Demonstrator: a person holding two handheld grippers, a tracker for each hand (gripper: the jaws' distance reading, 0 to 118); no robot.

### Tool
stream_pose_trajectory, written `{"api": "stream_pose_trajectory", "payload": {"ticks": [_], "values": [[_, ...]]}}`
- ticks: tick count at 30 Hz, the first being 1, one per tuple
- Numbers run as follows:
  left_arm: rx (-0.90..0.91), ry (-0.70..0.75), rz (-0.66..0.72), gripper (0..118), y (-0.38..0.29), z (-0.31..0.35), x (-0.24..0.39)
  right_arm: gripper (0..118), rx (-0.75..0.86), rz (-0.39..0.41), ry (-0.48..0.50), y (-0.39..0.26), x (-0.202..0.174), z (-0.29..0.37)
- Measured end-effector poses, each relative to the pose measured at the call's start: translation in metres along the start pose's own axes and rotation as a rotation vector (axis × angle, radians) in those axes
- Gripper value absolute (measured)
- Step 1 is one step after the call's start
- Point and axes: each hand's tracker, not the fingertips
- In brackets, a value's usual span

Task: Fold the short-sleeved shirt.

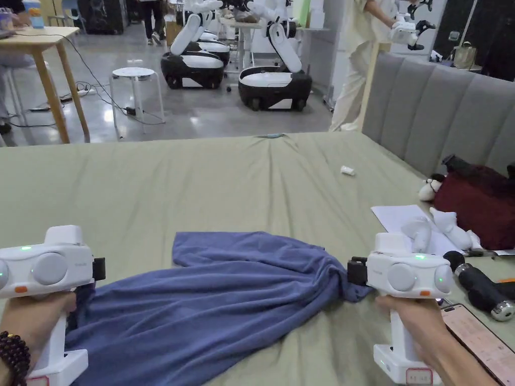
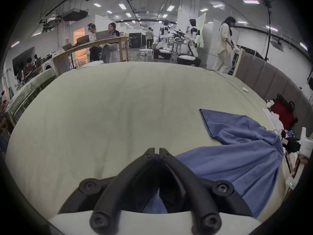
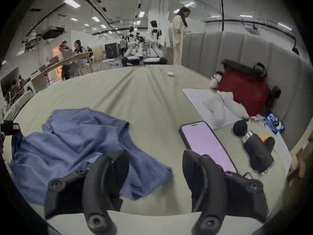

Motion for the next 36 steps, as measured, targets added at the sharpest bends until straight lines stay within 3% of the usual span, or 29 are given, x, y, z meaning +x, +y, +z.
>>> {"api": "stream_pose_trajectory", "payload": {"ticks": [7,11,15,16,17,20,23,24,28,33,36], "values": [[-0.014,0.014,-0.021,2,0.001,-0.006,-0.002,67,-0.1,-0.001,0.012,-0.014,0.003,-0.021],[-0.025,0.016,-0.022,2,-0.001,-0.008,-0.003,64,-0.129,0.062,0.025,-0.009,-0.01,-0.026],[-0.034,0.02,-0.021,2,-0.003,-0.01,-0.005,47,-0.173,0.121,0.019,-0.002,-0.019,-0.033],[-0.032,0.022,-0.017,2,-0.004,-0.01,-0.005,36,-0.167,0.139,0.02,-0.001,-0.02,-0.031],[-0.03,0.02,-0.012,2,-0.005,-0.009,-0.006,7,-0.151,0.156,0.058,0.001,-0.022,-0.03],[-0.031,0.022,-0.011,2,-0.006,-0.008,-0.008,6,-0.138,0.248,-0.006,0.0,-0.036,-0.022],[-0.008,0.033,-0.02,2,0.0,-0.002,-0.011,6,-0.005,0.195,0.018,0.008,-0.051,-0.004],[0.003,0.035,-0.024,2,0.004,0.0,-0.011,6,0.035,0.209,0.009,0.015,-0.058,0.002],[0.134,0.066,-0.029,2,0.052,0.022,-0.013,6,0.196,0.348,-0.104,0.068,-0.107,0.027],[0.285,0.071,-0.049,2,0.135,0.056,-0.001,6,0.329,0.287,-0.015,0.153,-0.166,0.048],[0.365,0.094,-0.056,2,0.178,0.077,0.008,6,0.414,0.308,0.02,0.193,-0.204,0.074]]}}
